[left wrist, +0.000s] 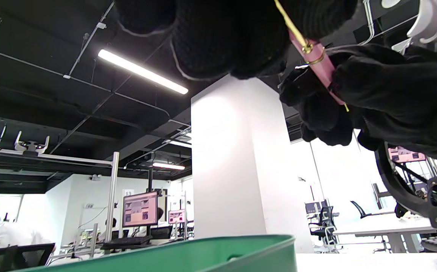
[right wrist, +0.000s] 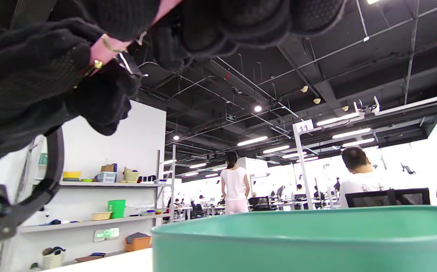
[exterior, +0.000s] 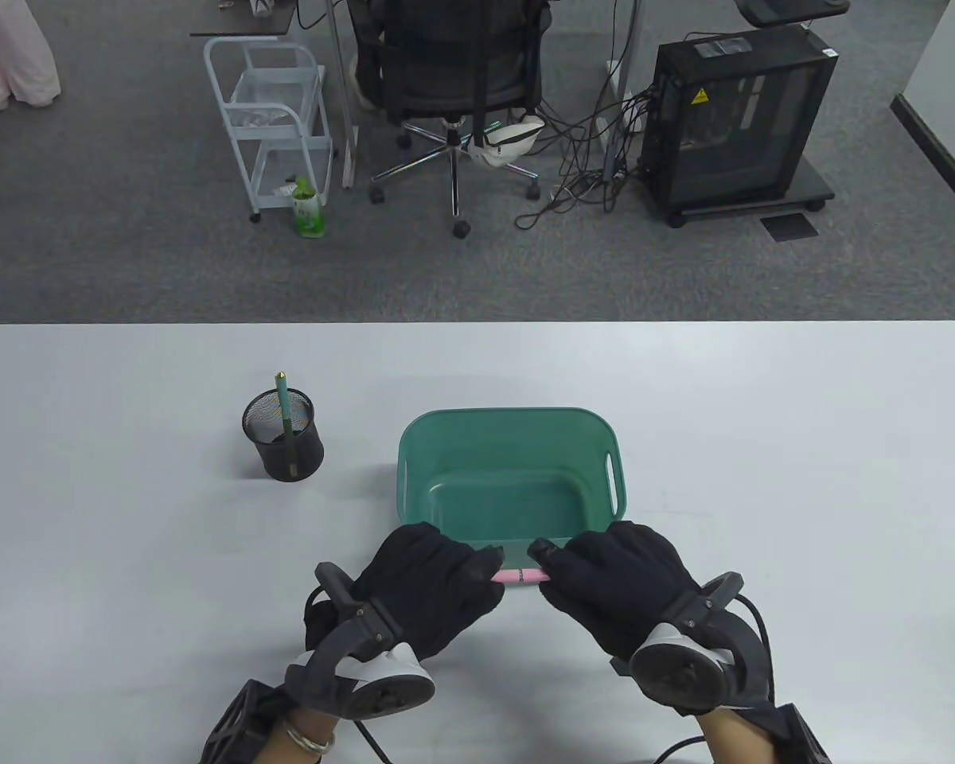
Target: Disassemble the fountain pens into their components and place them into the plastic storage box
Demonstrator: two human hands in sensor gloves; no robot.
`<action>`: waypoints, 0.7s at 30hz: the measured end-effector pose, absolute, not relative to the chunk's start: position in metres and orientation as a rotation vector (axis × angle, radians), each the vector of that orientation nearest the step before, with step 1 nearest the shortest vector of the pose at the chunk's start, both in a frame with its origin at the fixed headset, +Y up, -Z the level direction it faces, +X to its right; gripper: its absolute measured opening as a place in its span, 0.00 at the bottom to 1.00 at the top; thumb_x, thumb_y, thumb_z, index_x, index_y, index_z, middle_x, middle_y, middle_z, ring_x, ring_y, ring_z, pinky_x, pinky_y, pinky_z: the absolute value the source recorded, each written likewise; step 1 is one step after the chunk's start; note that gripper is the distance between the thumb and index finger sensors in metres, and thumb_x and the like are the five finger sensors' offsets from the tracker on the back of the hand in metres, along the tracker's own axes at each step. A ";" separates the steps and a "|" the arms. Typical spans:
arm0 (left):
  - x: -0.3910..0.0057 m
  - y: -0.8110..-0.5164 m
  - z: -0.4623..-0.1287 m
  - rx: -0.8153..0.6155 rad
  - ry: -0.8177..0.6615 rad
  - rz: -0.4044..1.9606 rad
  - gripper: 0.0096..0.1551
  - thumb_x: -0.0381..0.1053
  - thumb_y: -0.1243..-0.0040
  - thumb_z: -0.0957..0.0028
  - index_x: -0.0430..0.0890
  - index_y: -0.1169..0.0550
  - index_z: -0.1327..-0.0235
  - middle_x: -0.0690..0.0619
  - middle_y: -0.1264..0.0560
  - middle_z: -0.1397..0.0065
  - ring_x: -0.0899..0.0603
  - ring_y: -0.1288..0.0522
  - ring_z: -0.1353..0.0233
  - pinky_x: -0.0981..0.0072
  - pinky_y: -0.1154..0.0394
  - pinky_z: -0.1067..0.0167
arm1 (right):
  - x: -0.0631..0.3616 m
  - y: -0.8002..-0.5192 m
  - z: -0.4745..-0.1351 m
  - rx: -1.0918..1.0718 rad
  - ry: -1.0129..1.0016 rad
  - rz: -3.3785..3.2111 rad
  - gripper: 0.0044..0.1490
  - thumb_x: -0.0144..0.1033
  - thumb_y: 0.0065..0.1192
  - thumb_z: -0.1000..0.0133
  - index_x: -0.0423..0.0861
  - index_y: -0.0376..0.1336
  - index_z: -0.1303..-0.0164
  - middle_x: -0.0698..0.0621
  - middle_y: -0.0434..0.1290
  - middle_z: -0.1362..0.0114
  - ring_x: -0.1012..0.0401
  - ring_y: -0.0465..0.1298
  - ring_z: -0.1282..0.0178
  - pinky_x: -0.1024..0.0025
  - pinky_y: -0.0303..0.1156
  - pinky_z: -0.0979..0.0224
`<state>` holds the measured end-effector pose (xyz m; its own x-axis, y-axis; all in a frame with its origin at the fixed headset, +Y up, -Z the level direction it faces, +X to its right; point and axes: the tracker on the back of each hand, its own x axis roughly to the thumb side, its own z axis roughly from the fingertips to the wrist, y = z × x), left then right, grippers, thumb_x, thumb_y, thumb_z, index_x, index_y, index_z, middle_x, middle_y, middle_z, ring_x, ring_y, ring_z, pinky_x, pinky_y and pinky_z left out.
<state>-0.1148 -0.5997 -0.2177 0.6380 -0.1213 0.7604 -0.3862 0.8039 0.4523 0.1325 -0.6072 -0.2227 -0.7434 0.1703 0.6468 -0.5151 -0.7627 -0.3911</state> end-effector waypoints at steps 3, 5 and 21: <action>-0.116 -0.598 -0.217 0.638 -0.891 0.181 0.27 0.57 0.51 0.30 0.40 0.17 0.38 0.56 0.19 0.48 0.51 0.21 0.48 0.51 0.29 0.31 | 0.134 -0.604 -0.221 0.859 -0.804 2.481 0.28 0.53 0.58 0.41 0.58 0.73 0.34 0.54 0.74 0.40 0.63 0.75 0.48 0.56 0.67 0.24; -0.117 -0.596 -0.216 0.628 -0.897 0.196 0.27 0.57 0.51 0.30 0.40 0.17 0.38 0.56 0.19 0.49 0.51 0.21 0.49 0.51 0.29 0.31 | 0.134 -0.602 -0.218 0.872 -0.838 2.465 0.28 0.53 0.59 0.42 0.58 0.73 0.35 0.55 0.74 0.40 0.63 0.75 0.48 0.56 0.67 0.25; -0.160 -0.584 -0.229 0.689 -0.716 0.291 0.26 0.57 0.49 0.29 0.41 0.17 0.37 0.55 0.18 0.47 0.50 0.20 0.47 0.49 0.30 0.30 | 0.189 -0.582 -0.218 0.567 -1.116 2.468 0.27 0.54 0.58 0.41 0.59 0.72 0.33 0.55 0.73 0.39 0.63 0.75 0.46 0.56 0.67 0.24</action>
<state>-0.1597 -0.5837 -0.2286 0.7272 0.0165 0.6862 -0.4672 0.7442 0.4773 0.1886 -0.5822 -0.2185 -0.8498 0.1661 0.5003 -0.4854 -0.6167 -0.6197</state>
